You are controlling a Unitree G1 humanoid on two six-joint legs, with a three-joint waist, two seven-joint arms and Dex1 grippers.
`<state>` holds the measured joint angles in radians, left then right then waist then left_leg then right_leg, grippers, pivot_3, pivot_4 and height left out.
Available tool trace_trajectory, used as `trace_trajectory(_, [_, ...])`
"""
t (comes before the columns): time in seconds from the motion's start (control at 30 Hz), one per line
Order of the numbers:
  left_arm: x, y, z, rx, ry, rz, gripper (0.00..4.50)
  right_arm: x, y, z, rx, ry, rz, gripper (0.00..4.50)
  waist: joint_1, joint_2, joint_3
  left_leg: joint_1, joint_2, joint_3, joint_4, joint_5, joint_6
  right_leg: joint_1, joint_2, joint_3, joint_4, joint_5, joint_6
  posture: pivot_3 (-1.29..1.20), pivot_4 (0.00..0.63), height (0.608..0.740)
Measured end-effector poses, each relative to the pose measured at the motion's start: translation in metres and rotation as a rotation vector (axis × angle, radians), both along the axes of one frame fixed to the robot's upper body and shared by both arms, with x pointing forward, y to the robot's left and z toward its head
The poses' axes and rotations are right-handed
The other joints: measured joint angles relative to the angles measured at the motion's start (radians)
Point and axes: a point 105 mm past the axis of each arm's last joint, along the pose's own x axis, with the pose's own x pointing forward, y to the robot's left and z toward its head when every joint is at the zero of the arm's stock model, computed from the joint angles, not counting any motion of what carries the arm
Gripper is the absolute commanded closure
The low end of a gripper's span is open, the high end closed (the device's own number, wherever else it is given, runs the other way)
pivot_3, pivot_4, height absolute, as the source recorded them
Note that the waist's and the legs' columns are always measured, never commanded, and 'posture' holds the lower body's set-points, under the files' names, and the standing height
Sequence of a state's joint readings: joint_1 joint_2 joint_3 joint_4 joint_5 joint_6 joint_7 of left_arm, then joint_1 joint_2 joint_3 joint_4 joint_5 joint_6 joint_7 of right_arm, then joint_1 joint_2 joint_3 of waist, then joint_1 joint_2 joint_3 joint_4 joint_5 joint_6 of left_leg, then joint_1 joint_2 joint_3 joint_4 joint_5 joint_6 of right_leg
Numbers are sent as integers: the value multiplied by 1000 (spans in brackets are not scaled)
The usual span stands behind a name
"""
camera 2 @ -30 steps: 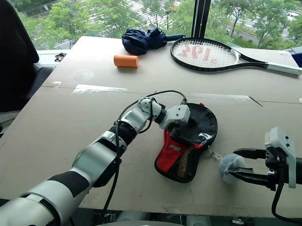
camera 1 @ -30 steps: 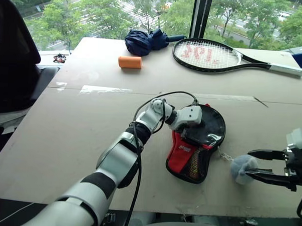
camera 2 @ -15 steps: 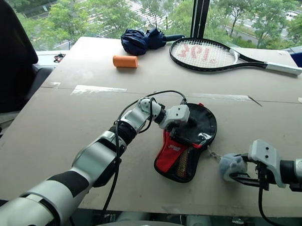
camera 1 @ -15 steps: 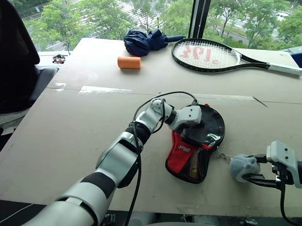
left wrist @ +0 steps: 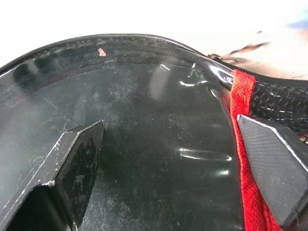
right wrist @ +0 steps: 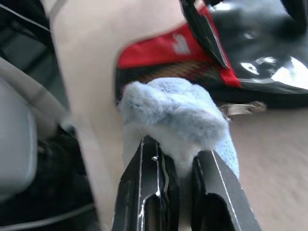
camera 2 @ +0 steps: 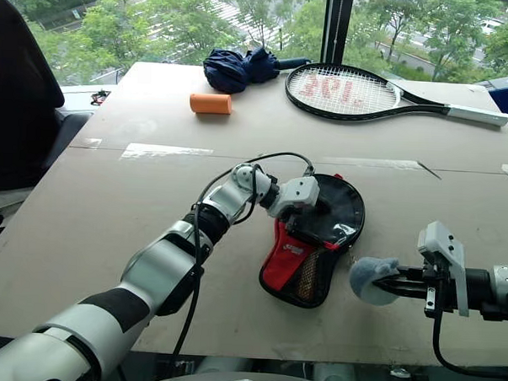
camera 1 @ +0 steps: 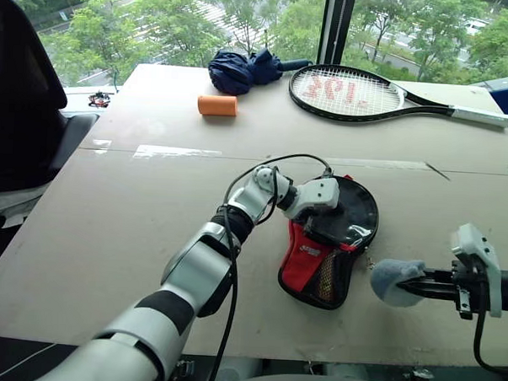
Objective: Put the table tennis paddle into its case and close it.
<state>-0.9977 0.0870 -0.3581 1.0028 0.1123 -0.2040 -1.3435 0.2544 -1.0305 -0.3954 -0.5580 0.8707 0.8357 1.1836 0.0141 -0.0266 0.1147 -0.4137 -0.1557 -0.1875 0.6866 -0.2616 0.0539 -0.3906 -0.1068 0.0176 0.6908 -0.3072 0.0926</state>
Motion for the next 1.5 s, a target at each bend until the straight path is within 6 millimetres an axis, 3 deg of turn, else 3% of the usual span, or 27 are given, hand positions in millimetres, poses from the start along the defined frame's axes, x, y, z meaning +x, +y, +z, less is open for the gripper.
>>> trace_trajectory(0.2, [-1,0,-1,-1,5,-7,0,-39,4,-16,-58,162,90,4475,0,0,0,0,0,-1,-1,0,0,1,0,-2,-3,0,0,0,150,726])
trace_trajectory(0.47, [-3,-1,-2,-5,10,-13,0,-55,13,-38,-188,116,230,4475,0,1,0,0,0,-3,-1,0,0,2,0,-4,-5,0,0,0,150,726])
trace_trajectory(0.7, [-3,0,-2,-6,11,-9,0,-53,36,-40,-153,36,306,4475,0,1,-1,0,0,-6,-1,0,0,5,0,-7,-8,0,0,0,150,726])
trace_trajectory(0.83, [-3,0,-2,-7,11,-5,0,-72,46,-46,-144,80,397,4475,0,1,-1,1,0,-7,-1,0,0,6,0,-8,-9,0,0,0,150,726])
trace_trajectory(1.07, [-3,0,-3,-7,15,0,0,-85,42,-53,-186,114,451,4475,-1,1,-1,4,0,-9,-1,0,0,11,0,-11,-11,0,0,0,150,726])
trace_trajectory(1.27, [-4,0,-4,-8,17,0,0,-98,20,-61,-295,175,504,4475,0,1,-1,4,0,-9,-1,0,0,12,0,-11,-12,0,0,0,150,726])
trace_trajectory(1.4, [-4,-1,-4,-9,16,0,0,-94,12,-64,-323,147,495,4475,0,1,-1,4,-1,-10,-1,0,0,12,0,-12,-12,0,0,0,150,726])
trace_trajectory(1.5, [-3,0,-3,-7,15,5,0,-80,10,-63,-289,123,432,4475,-2,0,-1,5,0,-9,-1,0,0,13,0,-11,-12,0,0,0,150,726])
